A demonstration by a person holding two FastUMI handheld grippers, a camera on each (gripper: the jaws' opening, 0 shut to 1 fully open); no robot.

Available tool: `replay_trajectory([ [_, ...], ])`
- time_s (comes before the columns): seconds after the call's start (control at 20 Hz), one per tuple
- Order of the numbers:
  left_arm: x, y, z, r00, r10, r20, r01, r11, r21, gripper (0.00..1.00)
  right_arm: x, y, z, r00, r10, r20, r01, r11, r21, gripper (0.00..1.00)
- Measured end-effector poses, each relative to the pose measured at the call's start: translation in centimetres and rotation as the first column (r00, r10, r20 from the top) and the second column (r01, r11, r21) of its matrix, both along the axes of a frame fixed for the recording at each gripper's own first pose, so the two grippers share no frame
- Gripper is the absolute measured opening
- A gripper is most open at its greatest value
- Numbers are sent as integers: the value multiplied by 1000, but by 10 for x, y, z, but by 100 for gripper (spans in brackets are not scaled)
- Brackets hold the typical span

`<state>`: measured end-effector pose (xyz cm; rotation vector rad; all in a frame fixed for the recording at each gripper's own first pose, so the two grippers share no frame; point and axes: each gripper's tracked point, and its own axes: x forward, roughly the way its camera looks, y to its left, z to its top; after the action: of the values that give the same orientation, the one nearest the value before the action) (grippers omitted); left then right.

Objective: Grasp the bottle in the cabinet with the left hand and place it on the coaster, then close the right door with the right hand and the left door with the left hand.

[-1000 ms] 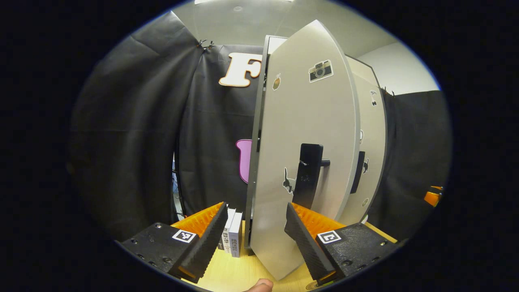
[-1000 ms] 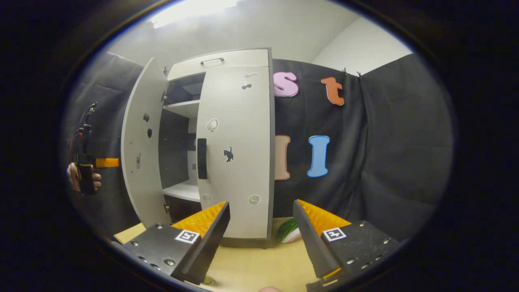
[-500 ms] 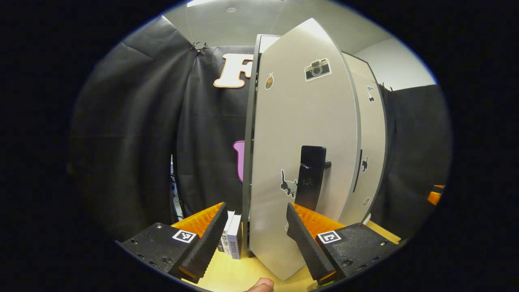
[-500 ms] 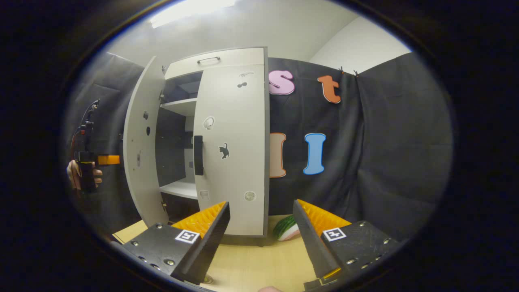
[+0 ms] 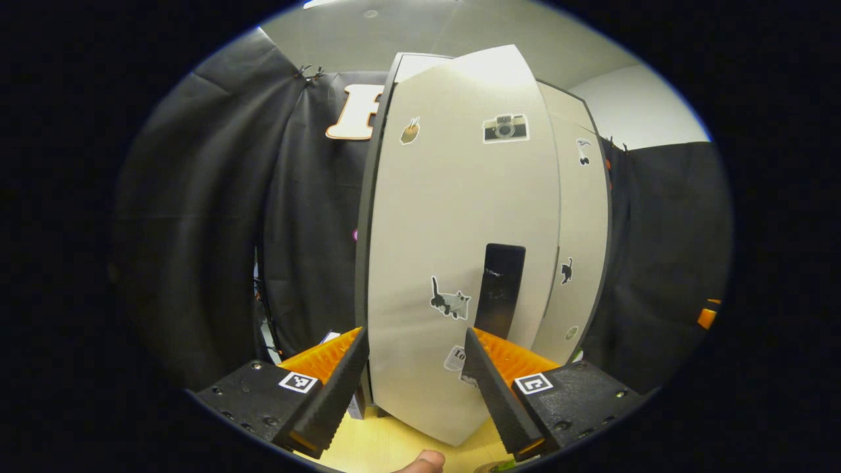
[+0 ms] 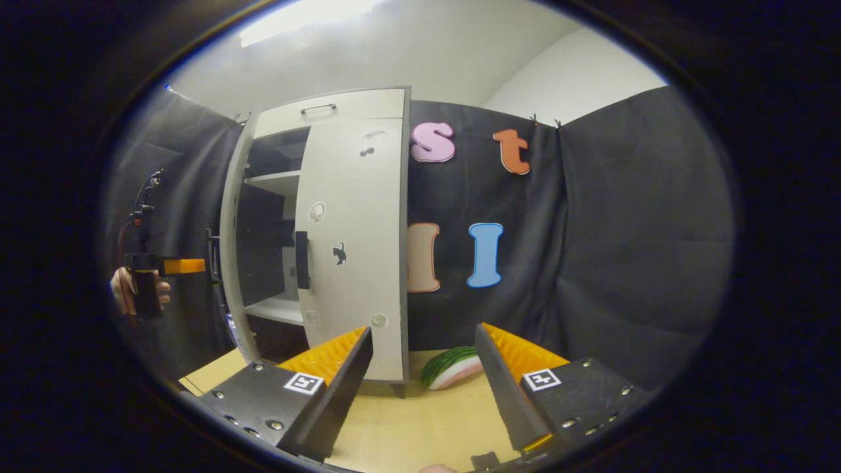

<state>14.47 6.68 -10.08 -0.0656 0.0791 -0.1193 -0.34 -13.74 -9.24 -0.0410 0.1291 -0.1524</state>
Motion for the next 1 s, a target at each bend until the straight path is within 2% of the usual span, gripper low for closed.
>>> replay_trajectory([
  [0.15,-25,-4,7,1000,16,9,-16,999,28,95,-13,-5,6,1000,7,23,-8,1000,5,95],
  [0.2,-34,-6,10,1000,18,15,-19,999,31,91,-17,-5,7,1000,10,28,-11,1000,14,92],
  [0.25,-43,-7,13,1000,22,18,-22,999,38,94,-19,-5,8,1000,9,29,-10,1000,27,97],
  [0.35,-61,-9,19,999,30,28,-31,998,58,94,-22,0,9,999,12,34,-14,999,49,92],
  [0.5,-80,-10,28,998,47,52,-51,995,80,94,-22,19,17,998,32,46,-34,998,54,95],
  [0.7,-93,-9,28,997,67,41,-69,997,36,95,-15,47,27,997,42,62,-46,996,72,92],
  [0.75,-95,-8,28,997,67,40,-69,997,35,92,-13,53,29,997,42,61,-46,997,70,92],
  [0.8,-97,-6,27,997,71,38,-72,997,40,95,-9,60,32,997,38,60,-42,997,65,95],
  [1.0,-103,1,23,996,77,35,-79,995,66,95,0,87,38,996,25,80,-31,997,77,92],
])
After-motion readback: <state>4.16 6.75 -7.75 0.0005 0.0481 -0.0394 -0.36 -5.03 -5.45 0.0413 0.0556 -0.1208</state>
